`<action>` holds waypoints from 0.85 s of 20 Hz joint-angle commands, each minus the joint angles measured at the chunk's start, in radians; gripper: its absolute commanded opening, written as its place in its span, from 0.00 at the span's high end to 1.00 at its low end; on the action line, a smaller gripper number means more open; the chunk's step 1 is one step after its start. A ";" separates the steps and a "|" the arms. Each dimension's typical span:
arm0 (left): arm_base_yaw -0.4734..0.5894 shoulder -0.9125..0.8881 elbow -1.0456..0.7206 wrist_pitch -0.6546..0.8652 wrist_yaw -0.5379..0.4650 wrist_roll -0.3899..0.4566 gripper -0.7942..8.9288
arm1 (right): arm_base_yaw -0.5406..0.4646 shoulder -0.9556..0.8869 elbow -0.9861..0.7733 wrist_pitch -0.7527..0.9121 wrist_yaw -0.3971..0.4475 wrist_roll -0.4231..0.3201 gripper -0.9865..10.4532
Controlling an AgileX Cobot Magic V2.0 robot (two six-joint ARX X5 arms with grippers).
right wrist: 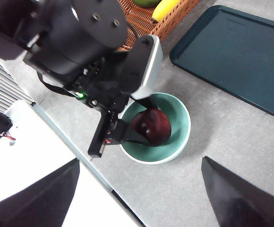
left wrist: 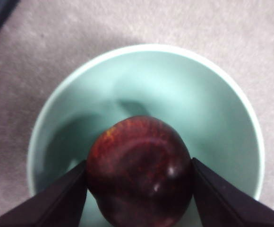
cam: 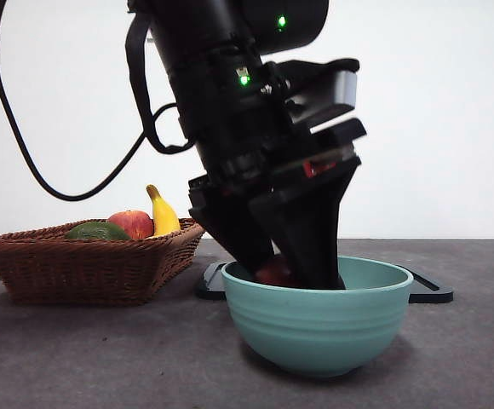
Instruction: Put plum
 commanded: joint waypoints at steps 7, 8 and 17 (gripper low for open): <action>-0.026 0.024 0.021 0.045 -0.002 0.016 0.53 | 0.005 0.004 0.019 -0.006 -0.001 -0.001 0.55; -0.026 0.024 0.021 0.046 -0.002 0.016 0.53 | 0.005 0.004 0.019 -0.008 -0.001 -0.001 0.55; -0.001 -0.129 0.034 0.046 -0.002 -0.011 0.53 | 0.005 0.004 0.019 -0.011 0.000 -0.001 0.55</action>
